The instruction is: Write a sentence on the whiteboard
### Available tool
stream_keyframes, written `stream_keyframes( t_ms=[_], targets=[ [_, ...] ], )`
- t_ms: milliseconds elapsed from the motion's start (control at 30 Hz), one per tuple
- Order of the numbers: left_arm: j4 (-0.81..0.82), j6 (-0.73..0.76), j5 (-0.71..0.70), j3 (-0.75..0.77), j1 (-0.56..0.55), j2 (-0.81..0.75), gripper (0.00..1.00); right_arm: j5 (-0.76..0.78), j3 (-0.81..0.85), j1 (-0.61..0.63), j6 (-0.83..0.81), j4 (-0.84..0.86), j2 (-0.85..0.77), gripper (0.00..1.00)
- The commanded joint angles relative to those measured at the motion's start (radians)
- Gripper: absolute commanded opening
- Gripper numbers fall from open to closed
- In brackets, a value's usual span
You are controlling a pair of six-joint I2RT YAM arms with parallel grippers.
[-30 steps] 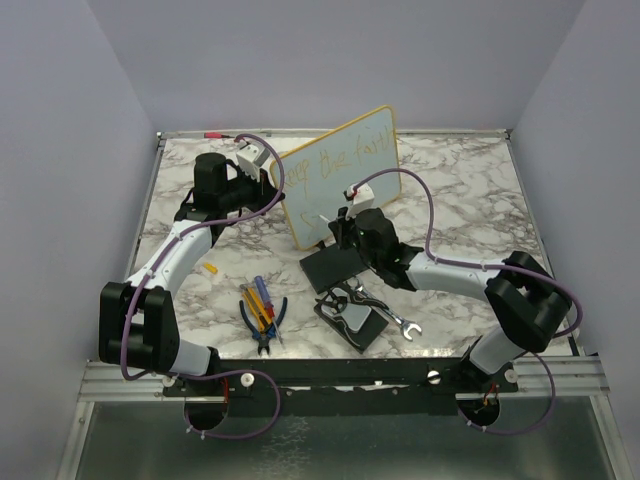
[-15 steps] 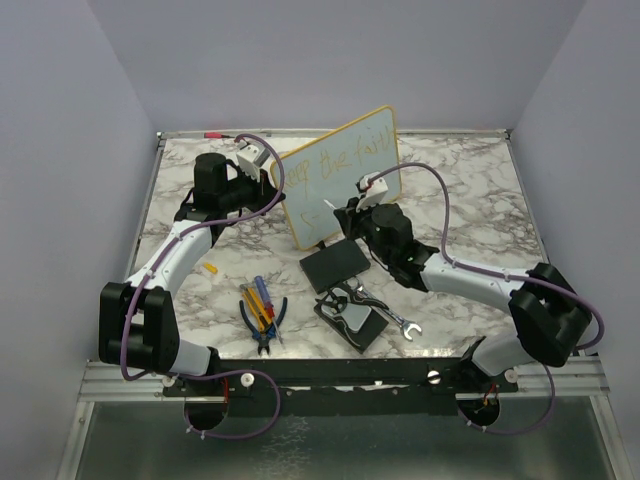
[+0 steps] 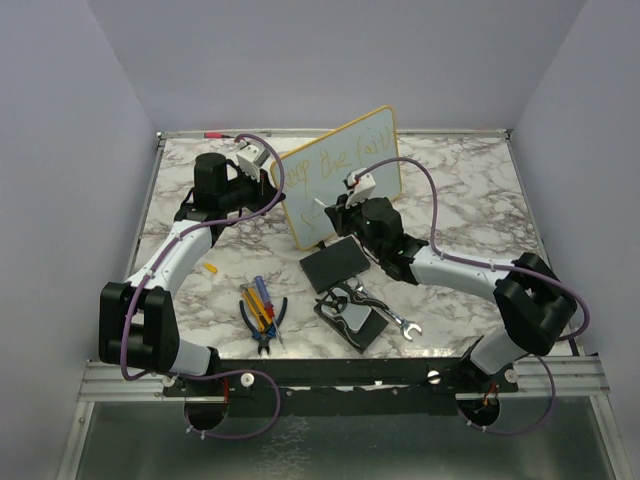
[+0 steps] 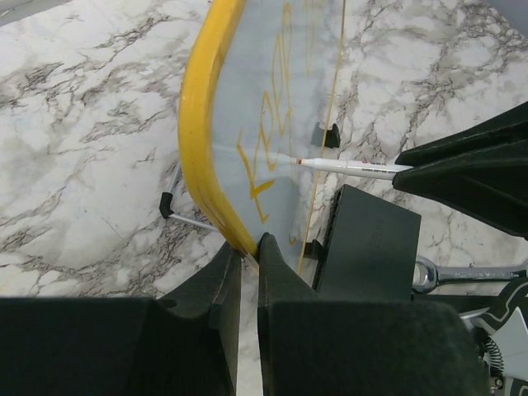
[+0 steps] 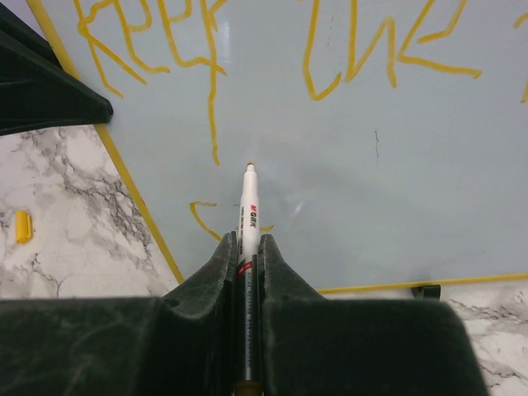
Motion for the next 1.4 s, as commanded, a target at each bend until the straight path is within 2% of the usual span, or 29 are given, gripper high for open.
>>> stream_keyframes(
  t_ms=[0,633,933,1367],
  targets=[
    [-0.131,0.036,0.019,-0.028,-0.025,0.023,0.0,-0.003,0.028,-0.001,-0.012,0.008,0.035,0.01],
    [-0.131,0.036,0.021,-0.029,-0.025,0.024,0.0,0.003,-0.106,0.015,0.083,-0.015,0.058,0.01],
    [-0.13,0.036,0.021,-0.029,-0.024,0.022,0.0,0.02,-0.106,0.017,0.097,-0.022,0.082,0.01],
    [-0.131,0.036,0.019,-0.03,-0.024,0.02,0.0,0.139,-0.085,0.017,0.104,-0.042,0.044,0.01]
  ],
)
